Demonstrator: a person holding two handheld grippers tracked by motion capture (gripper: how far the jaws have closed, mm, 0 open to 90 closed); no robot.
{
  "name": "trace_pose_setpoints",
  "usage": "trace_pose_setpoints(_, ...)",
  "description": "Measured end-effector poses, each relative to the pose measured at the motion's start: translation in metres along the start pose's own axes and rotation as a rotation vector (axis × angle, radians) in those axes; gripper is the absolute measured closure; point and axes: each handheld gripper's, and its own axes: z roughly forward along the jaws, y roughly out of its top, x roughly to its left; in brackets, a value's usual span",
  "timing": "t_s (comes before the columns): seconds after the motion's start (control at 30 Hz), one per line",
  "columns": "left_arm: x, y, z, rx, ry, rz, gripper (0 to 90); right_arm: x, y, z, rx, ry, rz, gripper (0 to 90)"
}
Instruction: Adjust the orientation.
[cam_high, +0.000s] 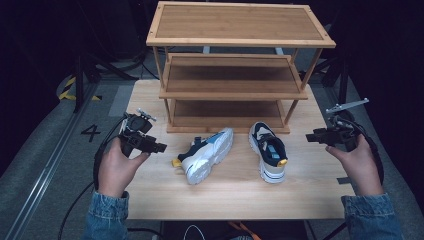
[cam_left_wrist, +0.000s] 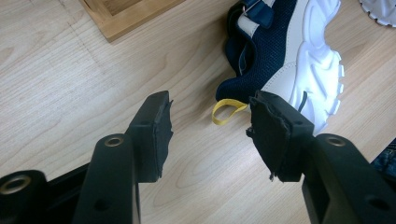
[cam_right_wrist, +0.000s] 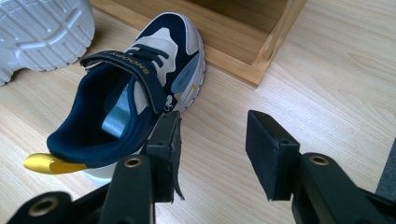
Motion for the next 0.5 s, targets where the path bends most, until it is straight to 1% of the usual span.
trace_pose_setpoints(0.13, -0.003, 0.002, 0.0, -0.005, -0.003, 0.009, 49.6, 0.001, -0.001, -0.001, 0.001, 0.002, -0.004, 56.0)
trace_pose_setpoints(0.23, -0.007, 0.005, 0.001, -0.004, -0.016, 0.017, 50.6, 0.001, -0.002, -0.001, -0.001, 0.002, 0.0, 54.7)
trace_pose_setpoints(0.33, -0.01, 0.007, 0.003, 0.008, -0.02, 0.03, 50.9, 0.003, -0.003, 0.001, 0.003, 0.004, -0.002, 54.2)
trace_pose_setpoints(0.37, -0.01, 0.007, 0.003, 0.008, -0.02, 0.03, 50.9, 0.003, -0.003, 0.001, 0.003, 0.004, -0.002, 54.2)
trace_pose_setpoints(0.4, -0.012, 0.008, 0.005, 0.01, -0.033, 0.026, 51.1, 0.004, -0.003, 0.002, 0.008, 0.001, -0.008, 54.0)
trace_pose_setpoints(0.43, -0.012, 0.008, 0.005, 0.01, -0.033, 0.026, 52.0, 0.004, -0.003, 0.002, 0.008, 0.001, -0.008, 54.0)
trace_pose_setpoints(0.47, -0.013, 0.009, 0.005, 0.015, -0.039, 0.033, 52.0, 0.005, -0.003, 0.003, 0.006, 0.005, -0.007, 53.9)
trace_pose_setpoints(0.5, -0.014, 0.009, 0.006, 0.019, -0.038, 0.041, 54.3, 0.005, -0.003, 0.003, 0.011, 0.007, -0.009, 53.7)
